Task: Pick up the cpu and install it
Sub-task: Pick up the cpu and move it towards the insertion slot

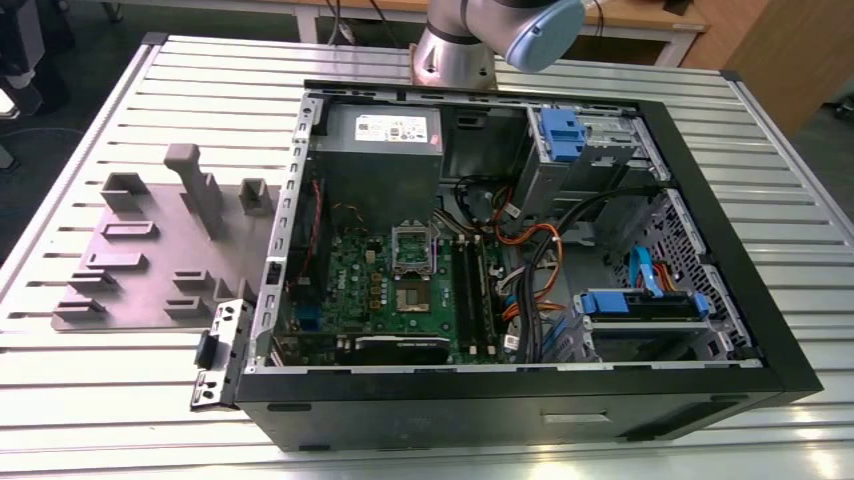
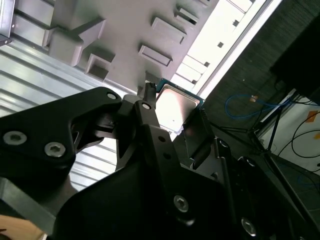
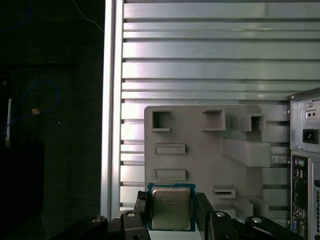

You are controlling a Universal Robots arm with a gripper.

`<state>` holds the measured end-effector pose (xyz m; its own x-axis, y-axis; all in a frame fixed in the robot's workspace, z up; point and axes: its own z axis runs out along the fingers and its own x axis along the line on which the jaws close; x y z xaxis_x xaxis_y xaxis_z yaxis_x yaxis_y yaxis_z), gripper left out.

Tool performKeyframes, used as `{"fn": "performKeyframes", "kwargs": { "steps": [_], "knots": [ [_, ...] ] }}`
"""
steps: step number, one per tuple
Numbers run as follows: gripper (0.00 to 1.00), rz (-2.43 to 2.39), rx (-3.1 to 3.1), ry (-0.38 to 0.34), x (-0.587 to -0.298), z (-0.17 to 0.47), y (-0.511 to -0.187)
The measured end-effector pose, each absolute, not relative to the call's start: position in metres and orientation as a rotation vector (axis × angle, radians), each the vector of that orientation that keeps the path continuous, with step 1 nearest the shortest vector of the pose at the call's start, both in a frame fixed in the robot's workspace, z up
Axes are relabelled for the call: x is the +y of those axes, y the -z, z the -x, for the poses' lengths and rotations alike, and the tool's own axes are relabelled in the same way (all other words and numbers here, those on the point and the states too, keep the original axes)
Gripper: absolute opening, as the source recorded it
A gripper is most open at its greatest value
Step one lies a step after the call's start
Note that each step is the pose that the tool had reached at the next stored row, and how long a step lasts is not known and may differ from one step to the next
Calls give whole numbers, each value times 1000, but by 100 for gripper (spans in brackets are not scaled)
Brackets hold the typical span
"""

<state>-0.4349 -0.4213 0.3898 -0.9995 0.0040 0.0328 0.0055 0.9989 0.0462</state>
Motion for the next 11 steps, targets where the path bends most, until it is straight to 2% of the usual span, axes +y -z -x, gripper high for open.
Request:
{"fn": "performKeyframes", "kwargs": {
  "steps": [11],
  "knots": [
    [47, 7, -3108, 72, -421, 435, -404]
  ]
}}
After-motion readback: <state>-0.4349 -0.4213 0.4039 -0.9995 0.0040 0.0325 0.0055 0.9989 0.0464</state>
